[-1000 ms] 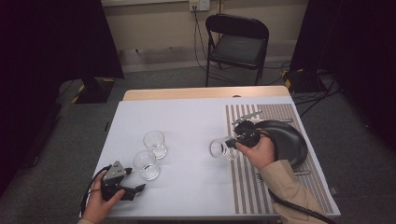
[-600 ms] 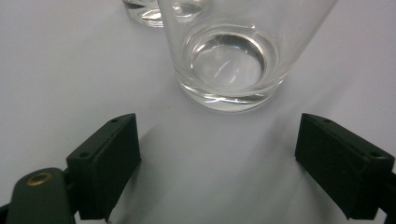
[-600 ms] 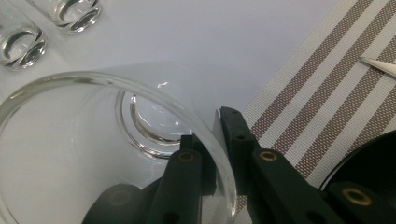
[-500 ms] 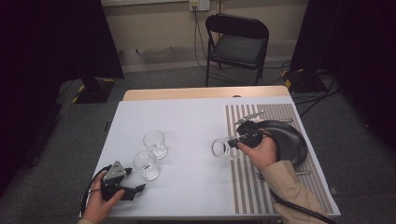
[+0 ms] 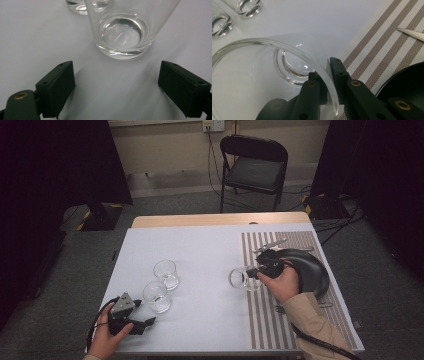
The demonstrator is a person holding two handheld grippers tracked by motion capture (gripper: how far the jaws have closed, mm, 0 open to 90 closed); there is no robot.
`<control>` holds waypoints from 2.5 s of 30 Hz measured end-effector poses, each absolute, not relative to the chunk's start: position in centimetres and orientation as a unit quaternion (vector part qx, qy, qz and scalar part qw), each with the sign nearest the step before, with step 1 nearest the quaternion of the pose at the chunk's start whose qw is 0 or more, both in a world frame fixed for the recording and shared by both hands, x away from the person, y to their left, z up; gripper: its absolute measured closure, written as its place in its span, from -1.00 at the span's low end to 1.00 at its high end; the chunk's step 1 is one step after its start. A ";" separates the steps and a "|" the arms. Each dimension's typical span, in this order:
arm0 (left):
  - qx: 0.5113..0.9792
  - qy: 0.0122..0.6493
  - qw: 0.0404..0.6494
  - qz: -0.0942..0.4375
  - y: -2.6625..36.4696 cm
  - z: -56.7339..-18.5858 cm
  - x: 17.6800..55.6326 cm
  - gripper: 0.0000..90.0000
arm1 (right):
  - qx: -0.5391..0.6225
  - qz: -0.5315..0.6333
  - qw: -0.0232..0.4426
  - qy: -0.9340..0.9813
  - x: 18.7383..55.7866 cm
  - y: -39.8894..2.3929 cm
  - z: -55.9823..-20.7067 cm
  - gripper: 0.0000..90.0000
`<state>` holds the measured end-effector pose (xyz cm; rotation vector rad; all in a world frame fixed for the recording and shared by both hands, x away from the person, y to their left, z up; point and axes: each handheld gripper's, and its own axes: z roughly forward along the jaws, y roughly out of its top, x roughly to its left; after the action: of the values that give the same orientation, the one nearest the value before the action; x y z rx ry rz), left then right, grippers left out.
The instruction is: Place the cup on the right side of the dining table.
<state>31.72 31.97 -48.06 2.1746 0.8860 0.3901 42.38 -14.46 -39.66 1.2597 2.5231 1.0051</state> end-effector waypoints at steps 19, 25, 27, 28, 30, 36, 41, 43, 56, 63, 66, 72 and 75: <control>0.848 0.346 0.372 0.152 32.0 -48.1 31.7 -0.71 | 0.431 0.335 0.079 0.834 42.5 -15.5 -40.0 0.90; 0.848 0.345 0.372 0.152 32.0 -48.1 31.7 -0.71 | 0.437 0.336 0.079 0.831 42.7 -16.0 -40.3 0.90; 0.848 0.346 0.372 0.152 32.0 -48.1 31.7 -0.71 | 0.437 0.335 0.084 0.830 42.8 -16.0 -40.3 0.90; 0.848 0.346 0.372 0.152 32.0 -48.1 31.7 -0.71 | 0.440 0.335 0.082 0.829 42.9 -16.1 -40.4 0.90; 0.848 0.345 0.372 0.152 32.0 -48.1 31.7 -0.71 | 0.440 0.336 0.084 0.828 42.9 -16.1 -40.4 0.90; 0.848 0.345 0.372 0.152 32.0 -48.1 31.7 -0.71 | 0.448 0.333 0.086 0.825 43.5 -16.3 -40.4 0.90; 0.848 0.345 0.372 0.152 32.0 -48.1 31.7 -0.71 | 0.451 0.333 0.088 0.824 44.2 -16.3 -40.3 0.90; 0.848 0.346 0.372 0.152 32.0 -48.1 31.7 -0.71 | 0.450 0.333 0.086 0.824 44.3 -16.3 -40.3 0.90; 0.848 0.345 0.372 0.152 32.0 -48.1 31.7 -0.71 | 0.459 0.323 0.088 0.823 45.5 -16.5 -40.7 0.90; 0.848 0.346 0.372 0.152 32.0 -48.1 31.7 -0.71 | 0.463 0.319 0.091 0.822 45.8 -16.6 -40.9 0.90; 0.848 0.346 0.372 0.152 32.0 -48.1 31.7 -0.71 | 0.464 0.316 0.090 0.822 46.1 -16.7 -41.2 0.90; 0.848 0.345 0.372 0.152 32.0 -48.1 31.7 -0.71 | 0.468 0.313 0.096 0.821 46.5 -16.8 -41.4 0.90; 0.848 0.345 0.372 0.152 32.0 -48.1 31.7 -0.71 | 0.471 0.313 0.101 0.819 46.5 -16.8 -41.3 0.90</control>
<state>31.72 31.97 -48.07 2.1743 0.8855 0.3901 46.54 -16.78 -41.35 1.3907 2.4189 0.9254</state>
